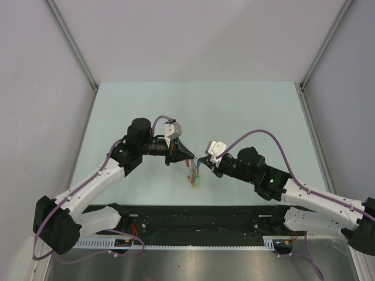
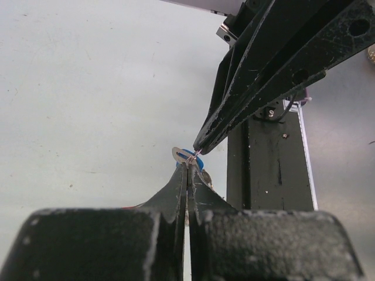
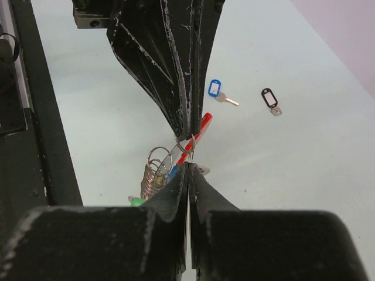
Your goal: Put the keys on the keyring
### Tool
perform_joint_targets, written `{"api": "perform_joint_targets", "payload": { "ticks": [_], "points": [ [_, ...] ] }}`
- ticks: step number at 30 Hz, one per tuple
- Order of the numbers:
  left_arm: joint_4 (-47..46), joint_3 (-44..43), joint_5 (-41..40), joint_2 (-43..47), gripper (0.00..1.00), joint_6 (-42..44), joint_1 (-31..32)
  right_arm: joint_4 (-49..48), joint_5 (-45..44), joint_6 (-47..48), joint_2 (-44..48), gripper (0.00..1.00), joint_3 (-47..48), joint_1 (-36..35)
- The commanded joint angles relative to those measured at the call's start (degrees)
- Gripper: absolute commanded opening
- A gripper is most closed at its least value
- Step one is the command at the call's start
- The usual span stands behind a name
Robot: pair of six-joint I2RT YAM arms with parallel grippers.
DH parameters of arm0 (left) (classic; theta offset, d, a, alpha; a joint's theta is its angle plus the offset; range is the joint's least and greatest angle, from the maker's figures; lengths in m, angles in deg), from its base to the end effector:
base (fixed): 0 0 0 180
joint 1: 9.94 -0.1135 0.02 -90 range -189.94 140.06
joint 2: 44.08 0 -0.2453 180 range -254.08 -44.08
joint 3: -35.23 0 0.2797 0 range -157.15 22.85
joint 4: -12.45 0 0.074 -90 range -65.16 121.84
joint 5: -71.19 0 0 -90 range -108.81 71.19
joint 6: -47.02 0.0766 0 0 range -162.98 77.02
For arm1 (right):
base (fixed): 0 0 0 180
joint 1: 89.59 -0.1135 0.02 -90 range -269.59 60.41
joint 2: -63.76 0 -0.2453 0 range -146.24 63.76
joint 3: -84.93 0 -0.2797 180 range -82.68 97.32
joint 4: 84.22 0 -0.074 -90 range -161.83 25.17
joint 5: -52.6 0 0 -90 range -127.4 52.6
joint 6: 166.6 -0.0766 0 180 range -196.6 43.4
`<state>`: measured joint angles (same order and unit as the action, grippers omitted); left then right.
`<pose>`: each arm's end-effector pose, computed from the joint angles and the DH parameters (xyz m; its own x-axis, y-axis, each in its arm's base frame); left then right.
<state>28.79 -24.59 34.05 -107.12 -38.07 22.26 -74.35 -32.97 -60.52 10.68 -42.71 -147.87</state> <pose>0.2225 -0.2123 0.2762 -0.2003 0.1872 -0.9617 0.9781 0.0950 -0.1853 0.1528 0.2584 0.2785 0.1531 -0.2775 -0.9484 -0.8800 0.3983 -0.2586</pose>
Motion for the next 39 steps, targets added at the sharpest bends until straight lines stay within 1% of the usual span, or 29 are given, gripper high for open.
{"api": "perform_joint_targets", "payload": {
  "ticks": [1, 3, 4, 6, 15, 21, 22, 24, 25, 27, 28, 32, 33, 35, 39],
  "points": [
    [-5.6, 0.1, -0.3, 2.1, 0.0, -2.4, 0.4, -2.0, -1.9, -1.6, -0.2, 0.05, -0.4, -0.2],
    [-5.8, 0.2, -0.3, 2.1, 0.0, -2.3, 0.6, -2.7, -2.0, -1.8, -0.7, 0.12, -0.4, -0.3],
    [-5.7, 0.2, -0.2, 2.1, 0.0, -2.2, 0.7, -2.9, -1.9, -1.9, -0.9, 0.2, -0.4, -0.3],
    [-5.7, 0.2, -0.2, 2.2, 0.0, -2.1, 0.7, -3.5, -1.7, -2.2, -1.4, 0.25, -0.4, -0.3],
    [-5.1, 0.0, -0.3, 2.5, 0.0, -1.7, 1.1, -5.7, -2.8, -1.9, -2.0, 0.26, -0.4, -0.2],
    [-4.8, 0.0, -1.1, 2.3, 0.0, -1.4, 1.5, -7.3, -2.9, -1.4, -2.1, 0.29, -0.4, -0.3],
    [-4.7, 0.0, -1.2, 2.4, 0.0, -1.5, 1.5, -7.5, -2.9, -1.3, -2.0, 0.28, -0.4, -0.2],
    [-4.6, 0.0, -1.4, 2.5, 0.0, -1.5, 1.6, -7.6, -2.8, -1.1, -2.4, 0.23, -0.4, -0.2],
    [-4.7, -0.1, -2.0, 2.5, 0.0, -1.6, 1.5, -7.5, -2.8, -1.1, -2.6, 0.13, -0.4, -0.2],
    [-5.0, 0.0, -2.8, 3.0, 0.0, -2.2, 1.5, -7.2, -2.5, -1.2, -2.9, 0.03, -0.4, -0.2],
    [-5.5, 0.0, -3.4, 3.2, 0.0, -2.5, 1.5, -6.9, -2.3, -1.2, -2.9, 0.0, -0.4, -0.2],
    [-8.2, 0.7, -6.8, 4.3, 0.0, -4.6, 1.5, -5.7, -2.2, -1.7, -3.4, 0.0, -0.4, -0.3],
    [-8.9, 0.9, -7.1, 4.4, 0.0, -6.3, 1.5, -5.7, -2.5, -1.7, -3.8, 0.0, -0.5, -0.3],
    [-10.3, 1.4, -7.3, 4.3, 0.0, -7.2, 1.6, -6.5, -2.8, -1.5, -3.9, 0.0, -0.7, -0.6],
    [-9.2, 1.6, -6.9, 4.2, 0.01, -5.9, 1.6, -7.8, -3.5, 0.0, -3.6, 0.0, -0.8, -0.7]
  ]
}}
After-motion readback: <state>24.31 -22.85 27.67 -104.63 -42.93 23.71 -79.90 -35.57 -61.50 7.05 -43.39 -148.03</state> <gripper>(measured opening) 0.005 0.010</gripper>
